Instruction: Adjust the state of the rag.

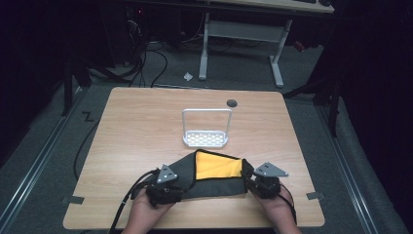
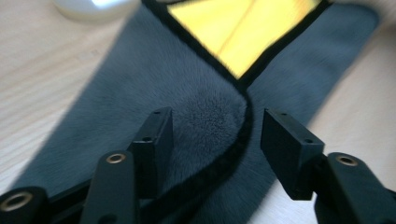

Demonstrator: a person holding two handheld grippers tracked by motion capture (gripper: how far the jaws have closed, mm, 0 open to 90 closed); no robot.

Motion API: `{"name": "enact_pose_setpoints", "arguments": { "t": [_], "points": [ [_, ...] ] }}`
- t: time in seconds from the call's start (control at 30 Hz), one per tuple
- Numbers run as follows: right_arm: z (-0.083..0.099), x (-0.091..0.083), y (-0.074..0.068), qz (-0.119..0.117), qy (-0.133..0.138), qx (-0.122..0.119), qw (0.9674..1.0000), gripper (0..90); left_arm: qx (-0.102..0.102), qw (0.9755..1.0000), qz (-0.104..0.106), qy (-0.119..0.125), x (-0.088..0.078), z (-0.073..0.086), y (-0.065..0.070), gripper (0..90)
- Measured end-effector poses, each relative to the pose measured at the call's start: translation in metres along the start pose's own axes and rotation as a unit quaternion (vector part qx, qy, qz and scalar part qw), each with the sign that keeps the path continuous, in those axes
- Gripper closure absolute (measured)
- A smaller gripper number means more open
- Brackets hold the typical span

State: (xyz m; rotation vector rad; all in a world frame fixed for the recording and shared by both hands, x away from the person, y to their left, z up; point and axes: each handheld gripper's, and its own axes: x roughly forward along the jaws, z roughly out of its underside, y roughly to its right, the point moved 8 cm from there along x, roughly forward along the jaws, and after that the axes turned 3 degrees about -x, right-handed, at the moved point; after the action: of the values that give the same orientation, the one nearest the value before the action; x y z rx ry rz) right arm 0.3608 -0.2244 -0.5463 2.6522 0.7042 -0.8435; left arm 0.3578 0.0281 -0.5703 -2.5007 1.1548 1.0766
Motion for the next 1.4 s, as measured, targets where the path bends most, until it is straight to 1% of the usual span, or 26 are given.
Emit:
{"name": "enact_pose_setpoints", "arguments": {
  "t": [0.03, 0.07, 0.1, 0.13, 0.17, 0.2, 0.27, 0.3, 0.37, 0.4, 0.5, 0.57, 0.6, 0.67, 0.7, 0.77, 0.87, 0.9, 0.97, 1.0, 1.07, 1.13, 1.17, 1.27, 1.37, 1.4],
  "points": [
    [0.001, 0.0, -0.009, -0.014, -0.004, -0.003, 0.9999, 61.9, 0.007, 0.9999, -0.004, -0.007, 0.005, 0.0, 0.001, 43.4],
    [0.002, 0.001, -0.016, -0.021, -0.008, -0.009, 0.9997, 60.7, 0.015, 0.9997, -0.014, -0.011, 0.008, 0.0, 0.001, 44.1],
    [0.005, 0.003, -0.02, -0.02, -0.017, -0.015, 0.9995, 59.4, 0.017, 0.9995, -0.022, -0.01, 0.008, -0.001, 0.0, 47.9],
    [0.007, 0.005, -0.023, -0.019, -0.026, -0.02, 0.9993, 58.0, 0.01, 0.9996, -0.023, -0.01, 0.008, -0.002, -0.002, 54.6],
    [0.01, 0.008, -0.023, -0.015, -0.035, -0.017, 0.9992, 58.0, 0.006, 0.9996, -0.025, -0.011, 0.008, -0.003, -0.004, 60.7],
    [0.013, 0.01, -0.021, -0.014, -0.043, -0.01, 0.9989, 57.9, 0.005, 0.9995, -0.027, -0.012, 0.007, -0.003, -0.006, 69.3],
    [0.018, 0.011, -0.018, -0.016, -0.053, 0.002, 0.9985, 57.4, 0.006, 0.9994, -0.031, -0.014, 0.005, -0.004, -0.011, 81.4],
    [0.02, 0.011, -0.016, -0.012, -0.058, 0.007, 0.9982, 57.5, 0.002, 0.9995, -0.028, -0.011, 0.003, -0.006, -0.012, 82.8],
    [0.022, 0.012, -0.013, -0.01, -0.065, 0.012, 0.9978, 57.6, -0.008, 0.9996, -0.026, 0.004, -0.004, -0.014, -0.017, 83.3],
    [0.024, 0.012, -0.013, -0.008, -0.068, 0.012, 0.9975, 57.6, -0.018, 0.9995, -0.023, 0.013, -0.008, -0.018, -0.022, 83.3],
    [0.026, 0.016, -0.009, -0.001, -0.074, 0.003, 0.9973, 57.5, -0.054, 0.9972, -0.034, 0.039, -0.021, -0.033, -0.051, 83.4],
    [0.027, 0.016, -0.007, 0.0, -0.076, 0.006, 0.9971, 57.5, -0.071, 0.9955, -0.046, 0.042, -0.022, -0.036, -0.072, 83.4],
    [0.027, 0.016, -0.006, 0.001, -0.076, 0.007, 0.9971, 57.5, -0.091, 0.9935, -0.048, 0.048, -0.022, -0.037, -0.087, 83.4],
    [0.028, 0.017, -0.002, 0.004, -0.077, 0.008, 0.997, 57.5, -0.12, 0.9899, -0.061, 0.045, -0.017, -0.033, -0.114, 83.3],
    [0.028, 0.017, 0.0, 0.005, -0.077, 0.01, 0.997, 57.5, -0.139, 0.9876, -0.062, 0.04, -0.013, -0.029, -0.125, 83.1],
    [0.028, 0.018, 0.005, 0.01, -0.076, 0.014, 0.997, 57.5, -0.151, 0.9847, -0.079, 0.034, -0.007, -0.023, -0.143, 82.9],
    [0.027, 0.023, 0.017, 0.021, -0.074, 0.016, 0.9969, 57.7, -0.172, 0.9813, -0.081, 0.03, 0.004, -0.016, -0.158, 82.8],
    [0.026, 0.025, 0.021, 0.022, -0.073, 0.02, 0.9969, 57.6, -0.179, 0.9803, -0.077, 0.034, 0.006, -0.015, -0.16, 82.5],
    [0.025, 0.028, 0.027, 0.017, -0.07, 0.034, 0.9968, 57.0, -0.181, 0.9797, -0.074, 0.042, 0.006, -0.016, -0.161, 81.2],
    [0.025, 0.028, 0.028, 0.014, -0.07, 0.04, 0.9967, 56.5, -0.183, 0.9794, -0.072, 0.047, 0.004, -0.016, -0.16, 78.6],
    [0.023, 0.026, 0.029, 0.016, -0.065, 0.036, 0.9971, 55.7, -0.182, 0.9792, -0.07, 0.057, -0.003, -0.018, -0.158, 65.5],
    [0.02, 0.018, 0.029, 0.019, -0.054, 0.034, 0.9978, 55.3, -0.167, 0.9812, -0.075, 0.059, -0.015, -0.017, -0.153, 57.9],
    [0.018, 0.015, 0.031, 0.022, -0.048, 0.034, 0.998, 55.3, -0.162, 0.9817, -0.076, 0.066, -0.021, -0.016, -0.151, 55.5],
    [0.017, 0.007, 0.036, 0.029, -0.036, 0.039, 0.9982, 55.3, -0.16, 0.9814, -0.078, 0.073, -0.039, -0.008, -0.144, 51.7],
    [0.017, 0.002, 0.04, 0.035, -0.032, 0.051, 0.9975, 56.3, -0.166, 0.9805, -0.069, 0.08, -0.056, 0.003, -0.134, 51.3],
    [0.018, 0.0, 0.042, 0.037, -0.031, 0.054, 0.9973, 56.4, -0.169, 0.9798, -0.062, 0.087, -0.061, 0.006, -0.129, 51.6]
  ]
}}
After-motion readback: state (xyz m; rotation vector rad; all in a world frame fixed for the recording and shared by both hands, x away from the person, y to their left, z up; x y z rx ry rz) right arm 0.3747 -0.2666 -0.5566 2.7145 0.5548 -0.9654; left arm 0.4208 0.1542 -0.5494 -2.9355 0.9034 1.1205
